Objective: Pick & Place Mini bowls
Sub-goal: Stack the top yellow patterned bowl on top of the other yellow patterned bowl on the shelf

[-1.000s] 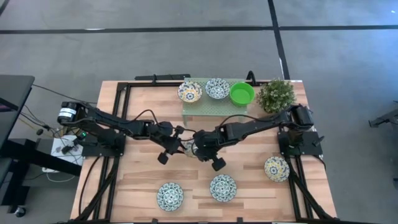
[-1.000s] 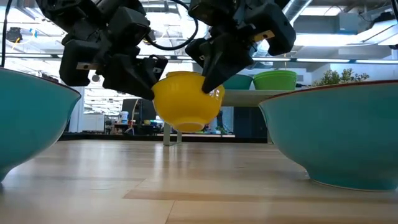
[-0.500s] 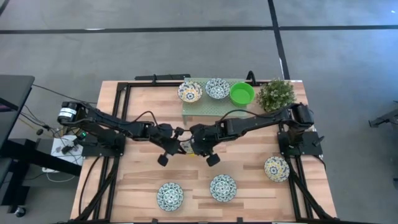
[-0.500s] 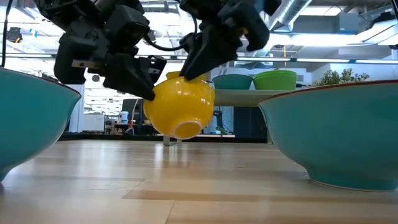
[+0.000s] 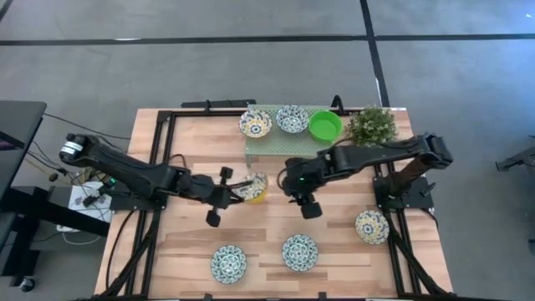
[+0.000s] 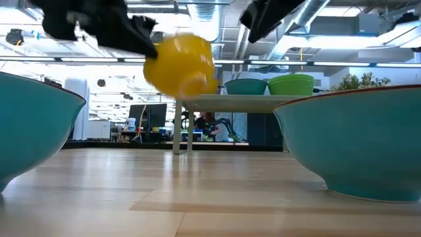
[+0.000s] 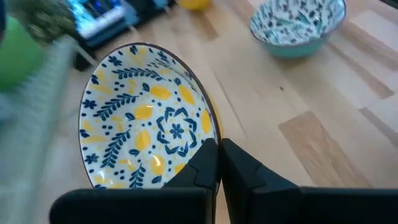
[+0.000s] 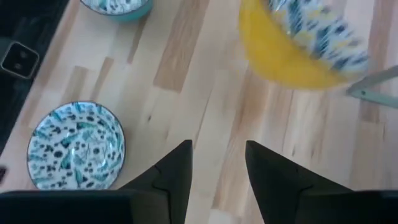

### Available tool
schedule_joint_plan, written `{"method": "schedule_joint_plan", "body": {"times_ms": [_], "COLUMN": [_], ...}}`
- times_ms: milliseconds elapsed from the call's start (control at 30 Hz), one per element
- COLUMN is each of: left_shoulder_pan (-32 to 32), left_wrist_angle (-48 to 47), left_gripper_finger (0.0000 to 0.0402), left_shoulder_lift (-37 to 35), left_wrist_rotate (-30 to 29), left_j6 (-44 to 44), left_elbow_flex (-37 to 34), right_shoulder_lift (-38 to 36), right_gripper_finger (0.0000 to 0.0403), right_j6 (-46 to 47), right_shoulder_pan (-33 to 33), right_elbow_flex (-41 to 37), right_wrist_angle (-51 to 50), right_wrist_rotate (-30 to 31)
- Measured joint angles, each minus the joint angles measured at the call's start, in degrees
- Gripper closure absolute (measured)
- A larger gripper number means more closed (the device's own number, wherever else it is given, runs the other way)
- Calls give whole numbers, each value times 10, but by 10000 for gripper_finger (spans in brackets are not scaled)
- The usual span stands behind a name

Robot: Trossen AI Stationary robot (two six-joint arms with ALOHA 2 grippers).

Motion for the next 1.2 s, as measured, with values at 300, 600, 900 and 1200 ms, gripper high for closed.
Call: {"method": "schedule_joint_plan", "body": {"times_ms": [300,600,900,1200], "left_shoulder_pan": [36,217,294,310], "left_wrist_angle": [-194,-253,-298,-330], "left_gripper_finger": [394,394,393,393], "left_shoulder_lift": [-57,48,114,122], "left_wrist_rotate": [-113,-109,-54,-38], "left_j6": [176,322,359,385], "left_elbow_flex": [139,272,318,317], "right_shoulder_lift": [-114,-137,-137,-137], "right_gripper_finger": [275,274,274,275], "right_j6": [102,133,133,132], "right_shoulder_pan": [8,8,11,11], "right_elbow_flex": [-270,-345,-346,-346], "right_wrist_angle": [232,304,301,302], "right_wrist_rotate": [3,4,5,5]}}
